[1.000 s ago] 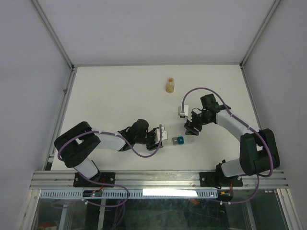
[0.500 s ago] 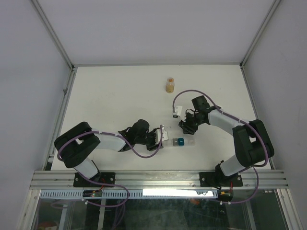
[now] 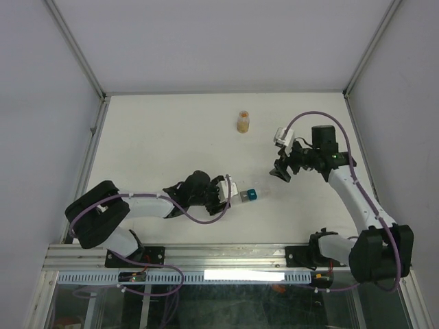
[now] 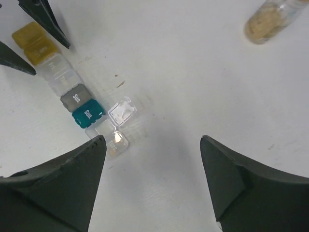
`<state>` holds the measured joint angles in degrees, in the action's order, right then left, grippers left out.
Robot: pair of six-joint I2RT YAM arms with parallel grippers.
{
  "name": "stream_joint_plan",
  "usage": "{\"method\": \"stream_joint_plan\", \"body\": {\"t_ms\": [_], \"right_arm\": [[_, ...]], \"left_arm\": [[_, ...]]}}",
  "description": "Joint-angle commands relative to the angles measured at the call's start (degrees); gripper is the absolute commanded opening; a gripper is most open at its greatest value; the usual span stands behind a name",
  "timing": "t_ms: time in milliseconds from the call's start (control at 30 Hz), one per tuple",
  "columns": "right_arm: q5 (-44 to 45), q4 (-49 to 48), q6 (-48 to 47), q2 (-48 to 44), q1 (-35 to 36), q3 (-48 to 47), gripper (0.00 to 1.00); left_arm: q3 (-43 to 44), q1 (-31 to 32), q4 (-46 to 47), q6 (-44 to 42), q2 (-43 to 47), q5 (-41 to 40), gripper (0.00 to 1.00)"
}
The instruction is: Sort the pills into containers
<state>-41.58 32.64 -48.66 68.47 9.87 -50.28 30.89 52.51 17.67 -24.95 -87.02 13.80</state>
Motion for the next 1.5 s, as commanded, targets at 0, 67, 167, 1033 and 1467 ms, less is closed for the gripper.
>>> {"method": "stream_joint_plan", "body": {"t_ms": [0,67,167,1033,1467], "right_arm": [[-6.66,-3.47,7.33,-4.73,-4.72,-2.52,0.86],[-5.44,-4.32,11.16,-5.49,-6.02,-3.76,0.93],[-7.11,-1.15,13.87,-4.99,-7.64,-7.91,0.94],[-17.22,-18.45,37.72,-2.65,-15.23,-1.48,0.95],[-15.74,-19.11,38.91,-2.92,-15.31,-1.05,0.93]], "left_arm": [[-1.44,0.05,2.64,4.25,7.02,-4.95,0.72],[-1.87,-0.03,3.62,5.51,9.27,-5.32,0.83],[-1.91,-0.04,4.26,8.24,12.73,-5.48,0.91],[50.1,-20.41,-15.09,33.83,-20.6,-12.18,0.85],[82.92,-18.69,-28.63,29.91,-44.97,-12.43,0.88]]}}
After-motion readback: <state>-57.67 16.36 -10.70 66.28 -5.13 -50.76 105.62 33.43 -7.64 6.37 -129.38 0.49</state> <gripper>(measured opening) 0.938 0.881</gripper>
